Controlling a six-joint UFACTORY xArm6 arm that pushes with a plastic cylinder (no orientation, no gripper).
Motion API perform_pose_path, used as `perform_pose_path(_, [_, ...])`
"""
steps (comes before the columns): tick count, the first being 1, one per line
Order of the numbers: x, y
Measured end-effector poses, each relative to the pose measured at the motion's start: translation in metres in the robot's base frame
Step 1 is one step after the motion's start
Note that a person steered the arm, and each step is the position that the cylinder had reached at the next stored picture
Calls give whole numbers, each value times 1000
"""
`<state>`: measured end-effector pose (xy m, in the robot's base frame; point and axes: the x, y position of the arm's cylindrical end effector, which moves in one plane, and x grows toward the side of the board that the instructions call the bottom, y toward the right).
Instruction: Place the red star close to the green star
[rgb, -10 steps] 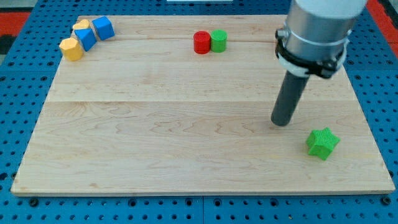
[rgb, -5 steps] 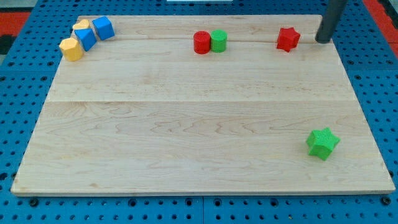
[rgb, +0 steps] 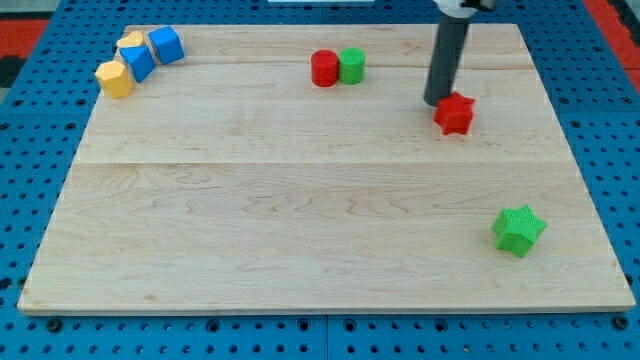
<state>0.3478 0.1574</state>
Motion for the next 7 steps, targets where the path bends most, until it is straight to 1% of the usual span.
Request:
perform_pose_path(1, [-5,3])
perform_pose_path(2, [12,25])
perform_pose_path(3, [46,38])
perform_pose_path(5, [103,37])
perform_pose_path(6, [118,38])
perform_pose_path(7, [116,19])
